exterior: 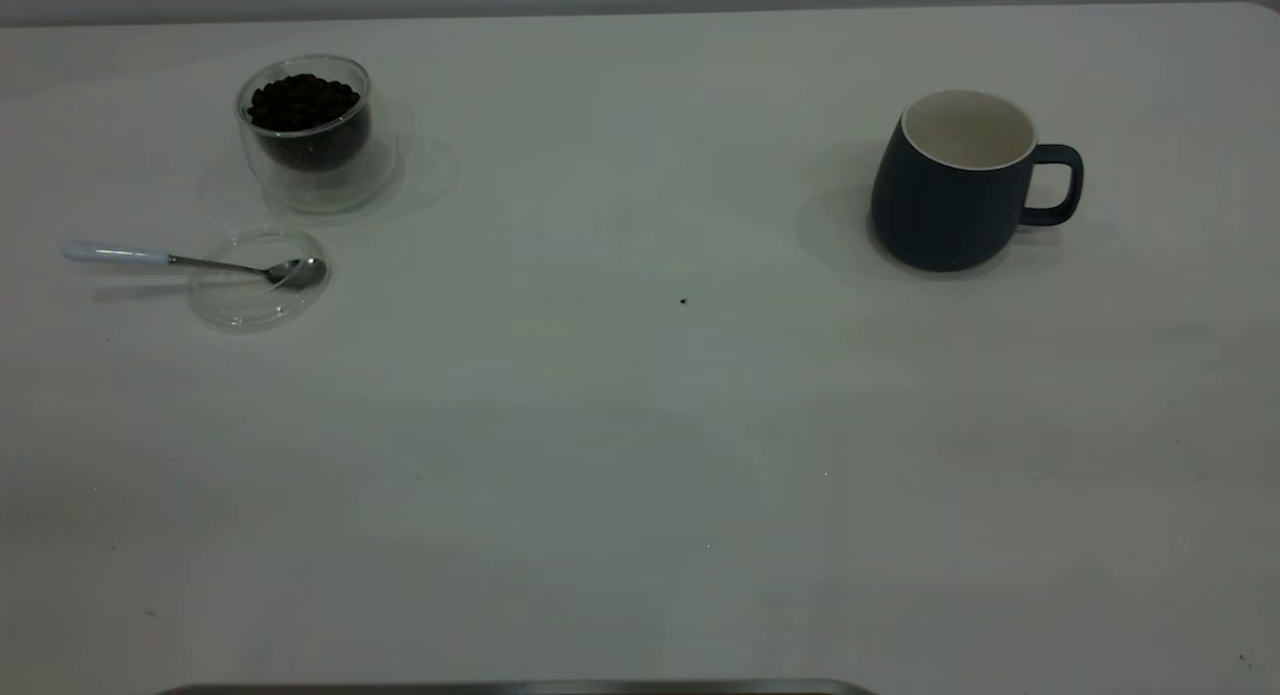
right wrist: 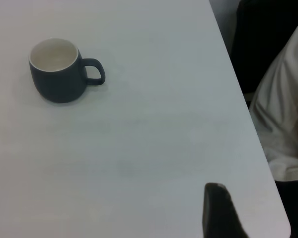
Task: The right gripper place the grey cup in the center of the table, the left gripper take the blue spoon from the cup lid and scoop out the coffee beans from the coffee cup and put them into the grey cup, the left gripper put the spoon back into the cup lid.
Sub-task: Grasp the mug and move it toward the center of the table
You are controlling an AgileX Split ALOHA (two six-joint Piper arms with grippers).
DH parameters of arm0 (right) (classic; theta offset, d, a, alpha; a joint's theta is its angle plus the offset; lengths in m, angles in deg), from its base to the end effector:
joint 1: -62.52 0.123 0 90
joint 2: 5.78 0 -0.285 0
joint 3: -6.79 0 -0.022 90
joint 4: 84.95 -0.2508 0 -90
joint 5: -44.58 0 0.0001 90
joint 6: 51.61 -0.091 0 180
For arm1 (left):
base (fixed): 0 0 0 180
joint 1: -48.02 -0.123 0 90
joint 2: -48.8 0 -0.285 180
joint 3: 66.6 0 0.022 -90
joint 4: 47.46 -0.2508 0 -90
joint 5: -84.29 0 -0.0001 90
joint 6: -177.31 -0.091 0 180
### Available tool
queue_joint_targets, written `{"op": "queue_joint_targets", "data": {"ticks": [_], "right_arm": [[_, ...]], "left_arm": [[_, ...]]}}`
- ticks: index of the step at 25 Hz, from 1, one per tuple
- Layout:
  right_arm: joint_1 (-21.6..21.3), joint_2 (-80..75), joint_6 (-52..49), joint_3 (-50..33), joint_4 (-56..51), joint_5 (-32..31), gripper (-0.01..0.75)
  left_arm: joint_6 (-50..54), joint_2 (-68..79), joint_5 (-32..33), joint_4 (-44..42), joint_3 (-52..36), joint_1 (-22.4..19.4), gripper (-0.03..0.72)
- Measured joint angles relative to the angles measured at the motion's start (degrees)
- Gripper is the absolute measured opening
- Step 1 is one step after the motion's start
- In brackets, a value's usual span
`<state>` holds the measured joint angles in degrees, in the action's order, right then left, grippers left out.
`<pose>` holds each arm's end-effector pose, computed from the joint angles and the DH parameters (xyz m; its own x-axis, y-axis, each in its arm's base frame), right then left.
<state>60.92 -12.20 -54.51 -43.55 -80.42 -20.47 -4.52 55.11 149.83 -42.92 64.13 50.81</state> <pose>-0.0085 -0.0063 0.2629 -0.5243 0.0318 -0.8510 0.0978 0.9949 -0.0230 -0.0114 -0.0060 0.2673 -0.5153 0.0242 -0.8567 0.1097 0.9932 -0.0380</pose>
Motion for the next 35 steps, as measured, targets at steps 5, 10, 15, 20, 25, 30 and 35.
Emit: {"op": "queue_joint_targets", "data": {"ticks": [5, 10, 15, 20, 25, 30, 35], "right_arm": [[0.00, 0.00, -0.13, 0.00, 0.06, 0.00, 0.362], [0.00, 0.00, -0.13, 0.32, 0.31, 0.53, 0.362], [0.00, -5.48, -0.16, 3.12, 1.48, 4.19, 0.363], [0.00, -21.43, 0.06, 5.65, 8.28, 10.80, 0.363], [0.00, -37.84, 2.89, 8.74, 13.22, 17.54, 0.363], [0.00, -52.69, 8.78, 11.96, 13.97, 28.07, 0.363], [0.00, -67.41, 16.80, 16.22, 13.56, 34.02, 0.363]], "left_arm": [[0.00, 0.00, 0.00, 0.00, 0.00, 0.00, 0.432], [0.00, 0.00, 0.00, 0.00, 0.00, 0.00, 0.432], [0.00, 0.00, 0.00, 0.00, 0.00, 0.00, 0.432], [0.00, 0.00, 0.00, 0.00, 0.00, 0.00, 0.432], [0.00, 0.00, 0.00, 0.00, 0.00, 0.00, 0.432], [0.00, 0.00, 0.00, 0.00, 0.00, 0.00, 0.432], [0.11, 0.00, 0.00, 0.00, 0.00, 0.00, 0.432]]}}
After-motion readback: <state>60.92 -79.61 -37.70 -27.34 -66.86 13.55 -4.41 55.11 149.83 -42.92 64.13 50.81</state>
